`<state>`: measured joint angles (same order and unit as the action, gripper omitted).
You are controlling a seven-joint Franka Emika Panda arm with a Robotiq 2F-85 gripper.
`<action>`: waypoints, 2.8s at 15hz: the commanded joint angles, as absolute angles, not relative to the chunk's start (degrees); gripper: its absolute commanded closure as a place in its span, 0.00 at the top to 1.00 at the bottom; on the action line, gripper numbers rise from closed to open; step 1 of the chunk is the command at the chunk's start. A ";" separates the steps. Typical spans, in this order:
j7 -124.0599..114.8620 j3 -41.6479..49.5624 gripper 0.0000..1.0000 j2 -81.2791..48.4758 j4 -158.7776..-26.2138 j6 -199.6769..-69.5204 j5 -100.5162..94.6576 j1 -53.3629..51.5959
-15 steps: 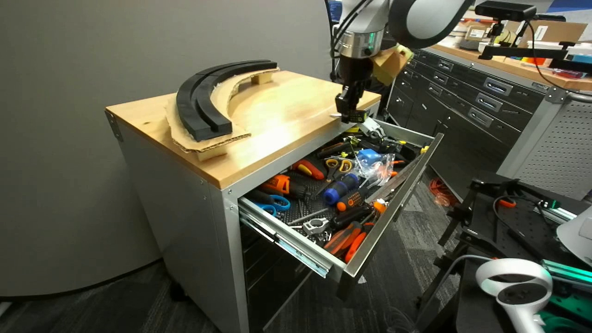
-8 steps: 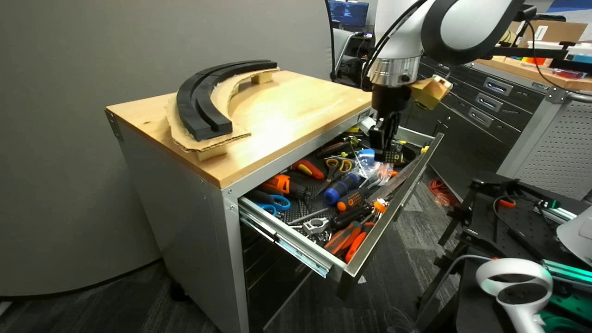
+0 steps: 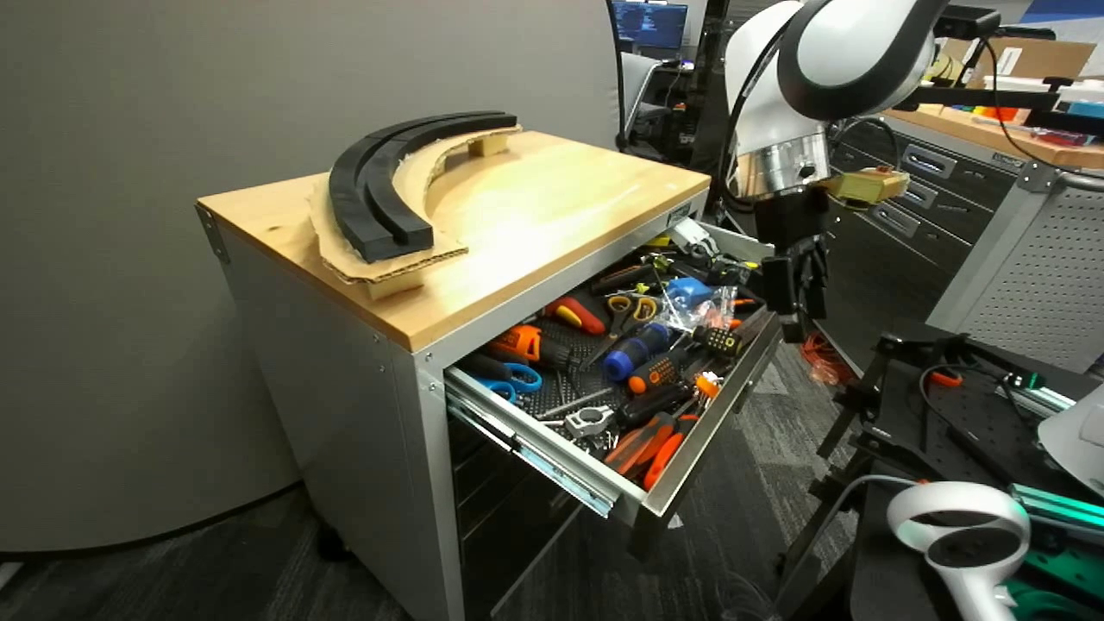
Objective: Put the screwdriver in the drawer then close it
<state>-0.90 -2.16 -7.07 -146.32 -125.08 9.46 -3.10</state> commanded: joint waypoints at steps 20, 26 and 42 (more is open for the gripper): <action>-60.72 23.96 0.00 -15.94 -147.05 -180.47 -42.60 -36.39; -65.22 27.34 0.00 -27.13 -139.83 -192.87 -40.27 -37.88; -63.71 28.76 0.44 -29.67 -138.96 -193.24 -35.64 -36.35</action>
